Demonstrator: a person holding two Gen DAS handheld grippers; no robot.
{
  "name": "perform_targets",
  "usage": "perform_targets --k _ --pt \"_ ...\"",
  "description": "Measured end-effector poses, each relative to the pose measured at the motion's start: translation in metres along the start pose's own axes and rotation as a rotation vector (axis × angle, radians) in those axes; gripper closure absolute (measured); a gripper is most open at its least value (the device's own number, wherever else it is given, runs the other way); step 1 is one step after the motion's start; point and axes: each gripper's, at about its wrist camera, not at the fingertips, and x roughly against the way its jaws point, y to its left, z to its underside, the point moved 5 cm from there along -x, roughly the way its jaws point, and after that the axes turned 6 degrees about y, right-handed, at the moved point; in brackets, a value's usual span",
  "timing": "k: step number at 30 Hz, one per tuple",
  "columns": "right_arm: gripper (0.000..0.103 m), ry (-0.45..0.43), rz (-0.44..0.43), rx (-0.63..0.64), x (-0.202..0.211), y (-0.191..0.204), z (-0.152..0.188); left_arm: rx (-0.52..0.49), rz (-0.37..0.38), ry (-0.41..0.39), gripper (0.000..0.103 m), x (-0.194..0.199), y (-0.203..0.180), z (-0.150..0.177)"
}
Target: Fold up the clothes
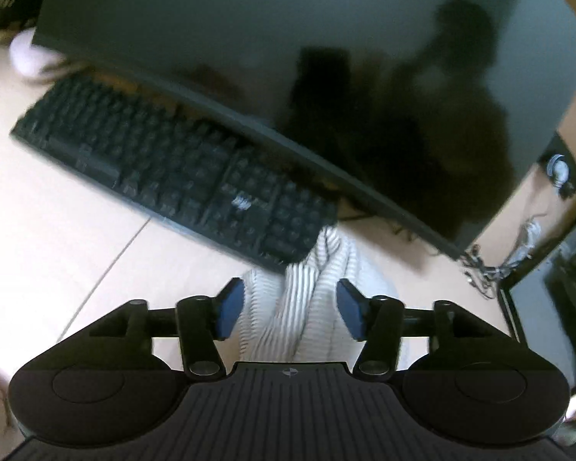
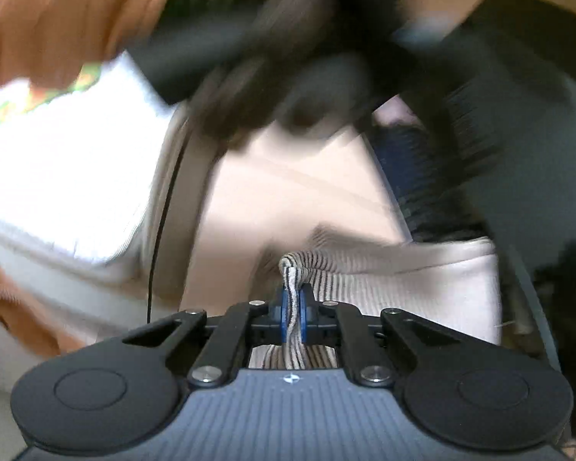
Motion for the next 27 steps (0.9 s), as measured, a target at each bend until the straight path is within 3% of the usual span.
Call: perform_targets --k 2,6,7,8,10,12,14,16,19,21,23,27 --pt "0.097 0.038 -0.024 0.036 -0.017 0.013 0.006 -0.041 -0.028 0.036 0.035 -0.014 -0.002 0.006" --pt "0.094 0.004 -0.064 -0.07 -0.01 -0.005 -0.001 -0.124 -0.085 0.107 0.039 -0.042 -0.007 0.017" --pt "0.082 -0.011 -0.083 -0.109 -0.005 -0.011 -0.005 -0.145 -0.099 0.125 0.034 -0.049 -0.008 0.019" --pt "0.058 -0.029 -0.101 -0.173 0.006 -0.018 -0.001 -0.166 -0.113 0.142 0.03 -0.056 -0.009 0.022" --pt "0.031 -0.076 -0.129 -0.327 0.029 -0.038 0.011 -0.157 -0.107 0.163 0.028 -0.061 -0.005 0.024" --pt "0.026 -0.1 -0.124 -0.558 0.043 -0.069 0.033 -0.166 -0.103 0.161 0.023 -0.06 0.0 0.025" --pt "0.021 -0.07 -0.099 -0.81 0.034 -0.094 0.059 -0.143 -0.084 0.173 0.021 -0.063 0.007 0.026" --pt "0.02 -0.02 -0.074 -1.04 0.019 -0.112 0.086 -0.056 -0.036 0.188 0.021 -0.069 0.016 0.029" --pt "0.02 -0.002 -0.224 -1.202 -0.007 -0.106 0.106 0.022 0.004 0.187 0.021 -0.075 0.021 0.032" --pt "0.029 0.008 -0.285 -1.191 -0.018 -0.103 0.105 0.05 0.021 0.183 0.023 -0.075 0.022 0.038" --pt "0.048 0.018 -0.347 -1.178 -0.029 -0.1 0.103 0.089 0.038 0.18 0.025 -0.075 0.022 0.045" --pt "0.056 0.084 -0.337 -1.016 -0.025 -0.126 0.102 0.12 0.055 0.162 0.025 -0.085 0.008 0.058"
